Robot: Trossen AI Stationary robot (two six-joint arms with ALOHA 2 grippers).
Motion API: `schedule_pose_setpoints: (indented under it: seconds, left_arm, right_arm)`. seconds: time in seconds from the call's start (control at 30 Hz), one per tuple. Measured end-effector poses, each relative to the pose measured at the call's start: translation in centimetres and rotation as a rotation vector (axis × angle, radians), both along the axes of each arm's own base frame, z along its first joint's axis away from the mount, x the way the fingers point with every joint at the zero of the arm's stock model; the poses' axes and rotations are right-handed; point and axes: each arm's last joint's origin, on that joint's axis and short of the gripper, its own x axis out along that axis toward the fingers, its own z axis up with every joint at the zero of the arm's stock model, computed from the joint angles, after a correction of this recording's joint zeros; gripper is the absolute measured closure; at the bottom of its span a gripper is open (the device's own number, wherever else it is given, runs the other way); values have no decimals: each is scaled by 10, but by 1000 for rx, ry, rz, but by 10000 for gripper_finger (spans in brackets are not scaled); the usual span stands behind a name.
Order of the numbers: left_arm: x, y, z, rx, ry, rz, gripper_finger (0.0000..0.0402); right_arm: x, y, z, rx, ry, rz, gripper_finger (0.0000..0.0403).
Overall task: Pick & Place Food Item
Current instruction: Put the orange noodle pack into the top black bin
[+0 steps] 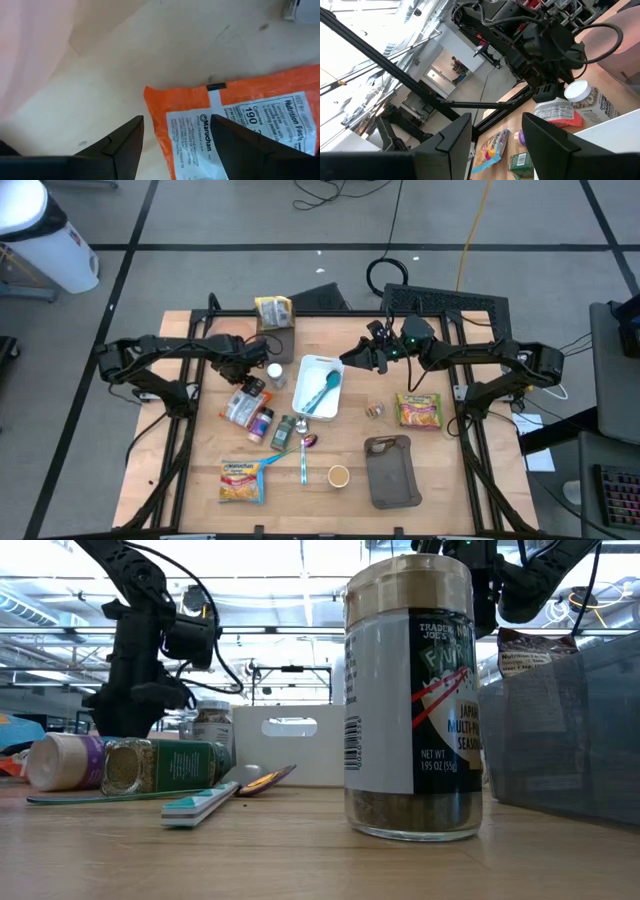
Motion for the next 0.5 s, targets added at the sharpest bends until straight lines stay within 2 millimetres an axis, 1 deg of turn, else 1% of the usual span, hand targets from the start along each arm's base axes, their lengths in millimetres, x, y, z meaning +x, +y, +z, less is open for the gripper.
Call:
schedule_pose_setpoints:
  seconds: [0.17, 0.37, 0.43, 0.5]
  left_arm:
    - [-5, -5, -11, -35, 42, 22, 165]
    - [-4, -6, -12, -41, 32, 39, 166]
    - [-4, -6, -12, -43, 32, 49, 173]
    - [-4, -6, -12, -50, 28, 58, 191]
  right_arm:
    - [0, 0, 0, -1, -3, 0, 234]
    - [0, 0, 1, -2, -7, -13, 234]
    - [0, 0, 1, -1, -8, -24, 234]
    - [0, 0, 1, -5, -8, -24, 234]
